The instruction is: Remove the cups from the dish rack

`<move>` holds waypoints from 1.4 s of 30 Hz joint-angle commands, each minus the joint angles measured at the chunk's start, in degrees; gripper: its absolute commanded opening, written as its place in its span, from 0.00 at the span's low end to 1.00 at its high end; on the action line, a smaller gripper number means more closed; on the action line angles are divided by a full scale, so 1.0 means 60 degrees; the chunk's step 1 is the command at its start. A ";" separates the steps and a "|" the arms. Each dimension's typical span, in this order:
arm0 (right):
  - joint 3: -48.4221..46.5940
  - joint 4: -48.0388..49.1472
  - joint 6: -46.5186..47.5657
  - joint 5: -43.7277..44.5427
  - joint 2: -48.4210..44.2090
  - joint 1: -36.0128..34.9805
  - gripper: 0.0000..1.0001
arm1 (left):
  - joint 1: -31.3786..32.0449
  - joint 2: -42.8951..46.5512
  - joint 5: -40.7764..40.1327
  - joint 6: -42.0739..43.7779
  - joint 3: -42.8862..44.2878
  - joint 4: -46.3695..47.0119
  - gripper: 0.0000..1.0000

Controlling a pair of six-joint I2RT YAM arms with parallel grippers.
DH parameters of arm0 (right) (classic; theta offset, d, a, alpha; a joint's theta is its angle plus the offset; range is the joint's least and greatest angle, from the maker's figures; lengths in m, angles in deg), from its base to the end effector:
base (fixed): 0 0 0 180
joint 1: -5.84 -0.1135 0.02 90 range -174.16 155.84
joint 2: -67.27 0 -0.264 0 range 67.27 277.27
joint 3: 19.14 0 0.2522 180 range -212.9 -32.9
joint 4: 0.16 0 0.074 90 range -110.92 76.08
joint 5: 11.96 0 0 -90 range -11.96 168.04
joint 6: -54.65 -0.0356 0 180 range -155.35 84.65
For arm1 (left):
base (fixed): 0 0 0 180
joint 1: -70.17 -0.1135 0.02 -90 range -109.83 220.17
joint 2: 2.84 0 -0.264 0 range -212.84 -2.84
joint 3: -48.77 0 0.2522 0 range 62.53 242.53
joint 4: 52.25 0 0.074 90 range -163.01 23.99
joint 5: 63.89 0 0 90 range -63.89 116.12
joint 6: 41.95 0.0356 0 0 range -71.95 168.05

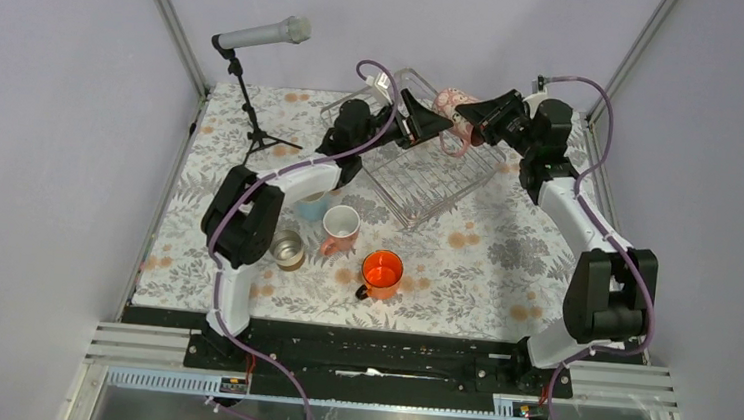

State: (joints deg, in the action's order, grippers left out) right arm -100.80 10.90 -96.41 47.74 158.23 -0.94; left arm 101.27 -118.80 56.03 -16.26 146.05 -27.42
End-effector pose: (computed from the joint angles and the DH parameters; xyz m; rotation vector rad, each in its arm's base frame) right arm 0.3732 0.0625 0.3399 0.3415 1.6725 1.3155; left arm 0.4007 -0.2625 0.2813 -0.0011 1.7394 -1.6730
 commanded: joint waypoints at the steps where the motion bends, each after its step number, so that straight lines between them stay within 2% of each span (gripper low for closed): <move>1: -0.1208 -0.1045 0.0925 0.0395 -0.1301 0.0047 0.00 | 0.0025 0.1173 -0.0122 0.0369 -0.0314 0.1009 0.99; 8: -0.2701 -0.4655 0.2312 0.1089 -0.1756 0.0052 0.00 | 0.0044 0.2522 -0.0468 0.2184 -0.1256 -0.0849 0.99; 13: -0.3735 -0.7718 0.3381 0.1670 -0.2119 0.0047 0.00 | 0.0046 0.3377 -0.0661 0.3509 -0.1203 -0.3352 0.99; 19: -0.3844 -1.0444 0.4543 0.2278 -0.2989 0.0047 0.00 | 0.0350 0.4630 -0.1442 0.5021 -0.1358 -0.5487 0.99; 27: -0.3309 -1.2986 0.5627 0.2645 -0.3791 0.0038 0.00 | 0.0460 0.5956 -0.2919 0.5842 -0.1495 -0.7773 0.99; 33: -0.2544 -1.3767 0.5922 0.2711 -0.3993 -0.0265 0.00 | 0.0458 0.6629 -0.3153 0.6077 -0.1926 -0.8320 0.99; 42: -0.0403 -1.2978 0.4857 0.4054 -0.3910 -0.2738 0.00 | 0.0458 0.7137 -0.3228 0.6242 -0.2387 -0.8813 0.99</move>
State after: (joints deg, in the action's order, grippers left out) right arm -105.91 -71.41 -64.23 68.63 135.71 -12.85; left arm 104.08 -78.43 37.91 19.34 132.13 -80.01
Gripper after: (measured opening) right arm 0.219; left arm 0.987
